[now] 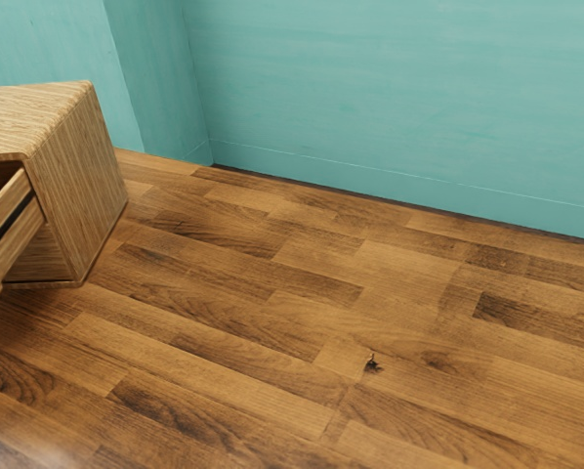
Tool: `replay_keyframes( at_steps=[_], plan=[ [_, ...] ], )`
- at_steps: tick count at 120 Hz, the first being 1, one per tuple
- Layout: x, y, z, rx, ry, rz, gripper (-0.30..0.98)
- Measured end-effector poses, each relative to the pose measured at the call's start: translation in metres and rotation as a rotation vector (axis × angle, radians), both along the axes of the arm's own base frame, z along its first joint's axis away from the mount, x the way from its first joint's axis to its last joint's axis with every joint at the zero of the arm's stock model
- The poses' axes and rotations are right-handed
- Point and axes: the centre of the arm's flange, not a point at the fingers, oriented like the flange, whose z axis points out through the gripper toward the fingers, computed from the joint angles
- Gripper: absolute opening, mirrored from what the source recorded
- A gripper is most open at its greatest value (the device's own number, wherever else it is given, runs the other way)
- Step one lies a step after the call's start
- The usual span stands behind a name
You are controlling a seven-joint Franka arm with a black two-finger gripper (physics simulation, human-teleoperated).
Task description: Push the drawer handle with one arm to close the drawer
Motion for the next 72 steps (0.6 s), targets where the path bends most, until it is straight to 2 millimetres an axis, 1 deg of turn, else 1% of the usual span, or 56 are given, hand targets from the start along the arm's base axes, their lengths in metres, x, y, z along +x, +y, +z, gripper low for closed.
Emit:
replay_keyframes(
  at_steps=[18,33,39,46,72],
  plan=[
    [0.009,0.005,-0.004,-0.003,-0.003,-0.008,-0.10],
    [0.013,0.009,-0.001,0.005,-0.012,-0.009,-0.10],
    [0.015,0.011,0.002,0.009,-0.016,-0.009,-0.08],
    [0.017,0.013,0.004,0.012,-0.020,-0.009,-0.09],
    [0.026,0.021,0.006,0.015,-0.030,-0.016,-0.09]
  ],
)
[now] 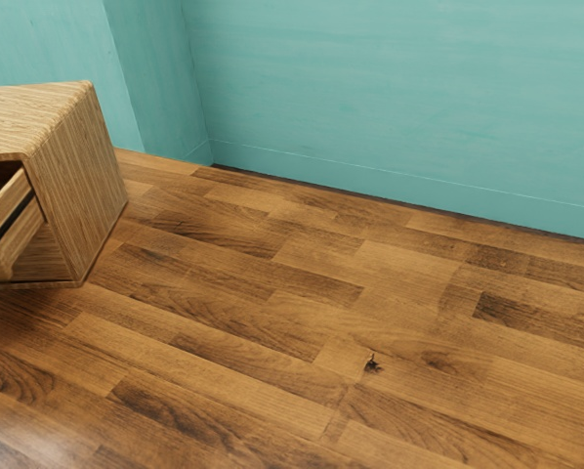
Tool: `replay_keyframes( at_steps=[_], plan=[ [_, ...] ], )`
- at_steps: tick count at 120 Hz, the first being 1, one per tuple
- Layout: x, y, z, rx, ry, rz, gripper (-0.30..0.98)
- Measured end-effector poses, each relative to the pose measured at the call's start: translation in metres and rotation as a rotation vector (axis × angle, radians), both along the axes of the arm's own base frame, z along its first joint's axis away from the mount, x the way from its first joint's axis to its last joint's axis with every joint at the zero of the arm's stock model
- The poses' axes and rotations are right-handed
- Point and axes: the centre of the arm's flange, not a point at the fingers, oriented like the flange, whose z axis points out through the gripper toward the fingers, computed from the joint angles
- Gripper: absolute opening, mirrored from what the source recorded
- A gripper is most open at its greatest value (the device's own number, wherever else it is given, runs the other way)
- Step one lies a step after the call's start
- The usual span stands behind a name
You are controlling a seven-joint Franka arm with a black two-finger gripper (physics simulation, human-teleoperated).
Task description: Push the drawer handle with one arm to close the drawer
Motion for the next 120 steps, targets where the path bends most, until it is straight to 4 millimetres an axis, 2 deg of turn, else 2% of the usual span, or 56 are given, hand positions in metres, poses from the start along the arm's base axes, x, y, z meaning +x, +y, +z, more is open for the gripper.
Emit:
replay_keyframes(
  at_steps=[57,120],
  plan=[
    [0.029,0.021,0.006,0.005,-0.029,-0.025,-0.10],
    [0.063,0.047,-0.005,-0.018,-0.053,-0.055,-0.10]
  ],
)
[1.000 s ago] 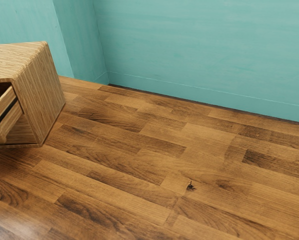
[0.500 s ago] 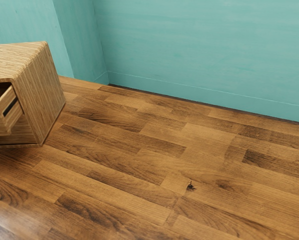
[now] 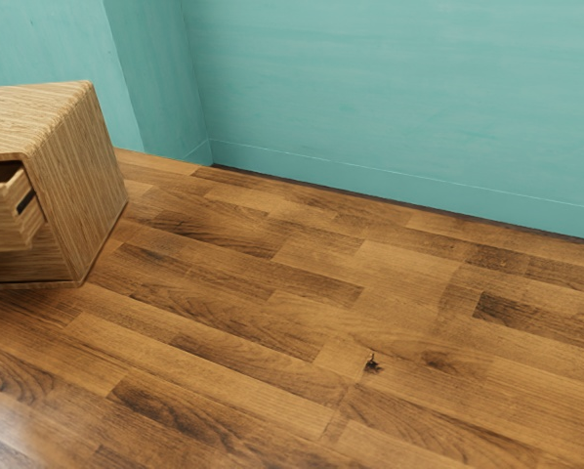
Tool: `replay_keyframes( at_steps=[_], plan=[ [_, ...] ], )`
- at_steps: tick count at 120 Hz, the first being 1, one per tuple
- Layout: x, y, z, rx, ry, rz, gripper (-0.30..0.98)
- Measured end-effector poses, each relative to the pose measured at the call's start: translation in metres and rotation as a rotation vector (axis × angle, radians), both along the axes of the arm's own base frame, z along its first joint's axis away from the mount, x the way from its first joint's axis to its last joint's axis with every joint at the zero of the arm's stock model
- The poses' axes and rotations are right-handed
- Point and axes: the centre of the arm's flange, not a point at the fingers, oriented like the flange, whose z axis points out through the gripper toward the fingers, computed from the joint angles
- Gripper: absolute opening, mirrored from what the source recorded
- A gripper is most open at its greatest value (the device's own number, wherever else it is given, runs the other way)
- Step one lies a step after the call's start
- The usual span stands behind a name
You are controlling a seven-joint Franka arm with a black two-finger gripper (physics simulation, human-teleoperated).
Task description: Push the drawer handle with one arm to close the drawer
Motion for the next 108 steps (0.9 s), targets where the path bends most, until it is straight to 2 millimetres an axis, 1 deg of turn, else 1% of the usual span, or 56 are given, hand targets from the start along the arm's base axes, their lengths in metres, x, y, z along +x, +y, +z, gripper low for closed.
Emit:
replay_keyframes(
  at_steps=[23,39,48,73,79,108],
  plan=[
    [0.015,0.011,-0.004,-0.002,-0.008,-0.017,-0.10],
    [0.036,0.005,-0.006,0.002,-0.006,-0.055,-0.10],
    [0.044,0.004,-0.004,0.007,-0.008,-0.068,-0.10],
    [0.047,0.010,-0.002,0.011,-0.013,-0.065,-0.10],
    [0.048,0.012,0.001,0.014,-0.017,-0.065,-0.10],
    [0.053,0.013,0.001,0.013,-0.022,-0.069,-0.10]
  ],
)
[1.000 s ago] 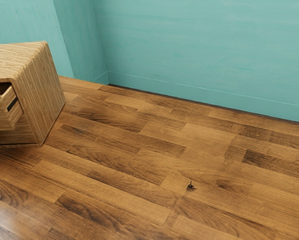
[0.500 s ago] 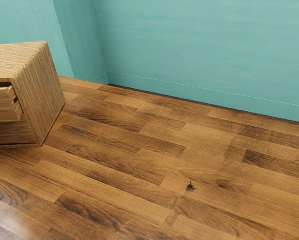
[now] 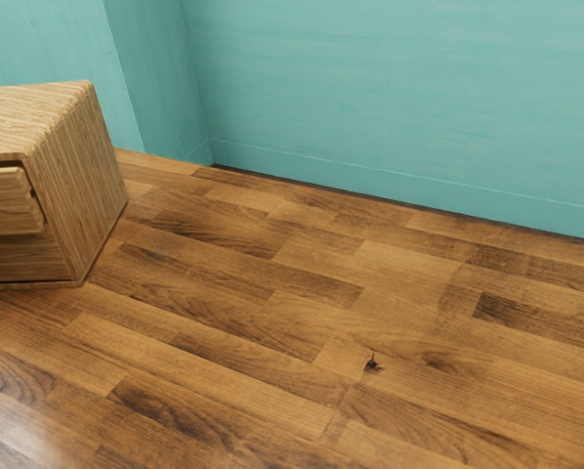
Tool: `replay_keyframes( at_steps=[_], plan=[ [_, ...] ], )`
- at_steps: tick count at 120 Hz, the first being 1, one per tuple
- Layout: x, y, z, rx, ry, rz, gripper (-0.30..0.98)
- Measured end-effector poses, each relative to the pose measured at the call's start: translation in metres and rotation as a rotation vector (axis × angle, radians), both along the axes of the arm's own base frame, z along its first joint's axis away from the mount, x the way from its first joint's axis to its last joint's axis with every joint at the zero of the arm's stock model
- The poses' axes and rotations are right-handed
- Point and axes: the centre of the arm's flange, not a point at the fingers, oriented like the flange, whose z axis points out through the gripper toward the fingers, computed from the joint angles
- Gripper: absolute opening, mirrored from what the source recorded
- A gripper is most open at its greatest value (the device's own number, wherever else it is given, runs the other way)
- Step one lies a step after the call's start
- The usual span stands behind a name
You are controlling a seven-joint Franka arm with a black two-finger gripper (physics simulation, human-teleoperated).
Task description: Push the drawer handle with one arm to close the drawer
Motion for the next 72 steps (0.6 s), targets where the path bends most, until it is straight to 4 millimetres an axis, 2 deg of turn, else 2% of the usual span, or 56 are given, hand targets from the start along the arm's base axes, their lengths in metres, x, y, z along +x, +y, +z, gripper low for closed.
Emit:
replay_keyframes(
  at_steps=[72],
  plan=[
    [0.022,0.007,-0.007,0.008,0.004,-0.030,-0.10]
  ],
)
